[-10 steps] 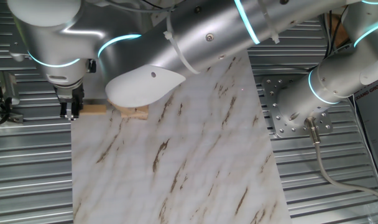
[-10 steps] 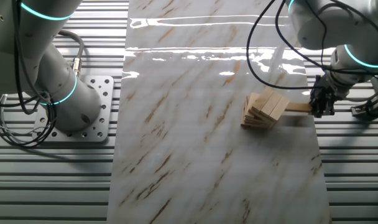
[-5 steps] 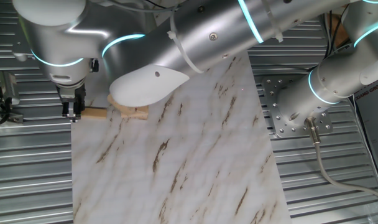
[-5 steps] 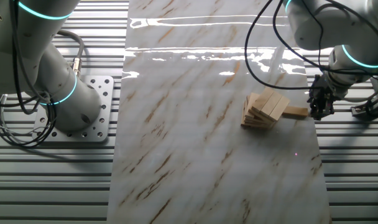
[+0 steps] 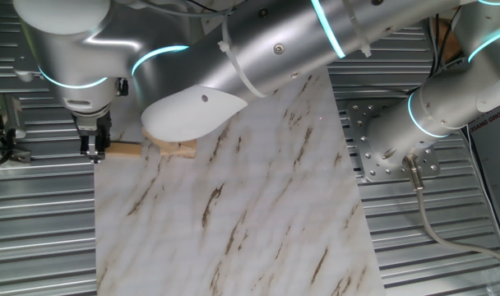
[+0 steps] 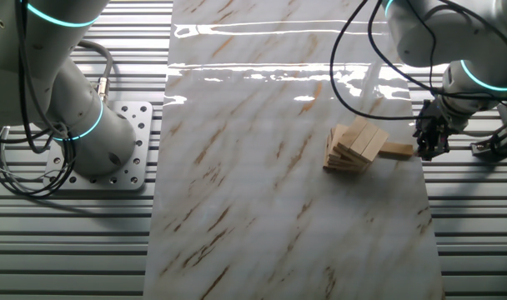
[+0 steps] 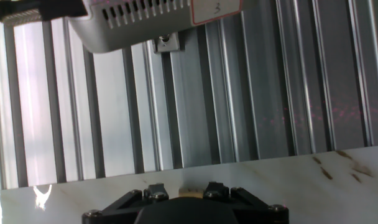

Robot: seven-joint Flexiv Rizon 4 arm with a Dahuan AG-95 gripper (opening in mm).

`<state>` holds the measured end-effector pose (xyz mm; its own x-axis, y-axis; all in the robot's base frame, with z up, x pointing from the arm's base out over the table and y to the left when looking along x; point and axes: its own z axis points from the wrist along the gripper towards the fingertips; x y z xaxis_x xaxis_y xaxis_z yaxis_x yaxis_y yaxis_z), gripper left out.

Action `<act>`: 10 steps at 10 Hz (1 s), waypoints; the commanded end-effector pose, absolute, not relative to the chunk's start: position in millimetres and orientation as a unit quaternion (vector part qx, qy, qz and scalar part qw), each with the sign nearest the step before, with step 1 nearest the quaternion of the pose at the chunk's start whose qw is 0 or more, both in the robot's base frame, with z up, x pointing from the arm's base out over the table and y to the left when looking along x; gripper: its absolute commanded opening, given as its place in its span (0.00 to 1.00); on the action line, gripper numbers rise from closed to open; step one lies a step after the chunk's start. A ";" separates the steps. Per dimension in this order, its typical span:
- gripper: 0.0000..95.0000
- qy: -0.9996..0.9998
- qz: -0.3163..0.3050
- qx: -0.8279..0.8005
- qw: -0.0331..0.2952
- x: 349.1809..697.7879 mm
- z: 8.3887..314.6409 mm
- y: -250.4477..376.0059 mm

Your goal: Play Jenga

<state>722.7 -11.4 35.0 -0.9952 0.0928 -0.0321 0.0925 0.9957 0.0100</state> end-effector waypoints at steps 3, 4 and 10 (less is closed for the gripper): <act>0.40 0.999 -0.001 0.046 0.012 726.0 38.5 -8.7; 0.40 0.999 -0.005 0.043 0.009 728.5 41.1 -6.6; 0.40 0.999 -0.003 0.041 0.005 732.6 45.4 -2.8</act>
<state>732.1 -2.4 46.5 -0.9964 0.0835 -0.0119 0.0835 0.9965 -0.0063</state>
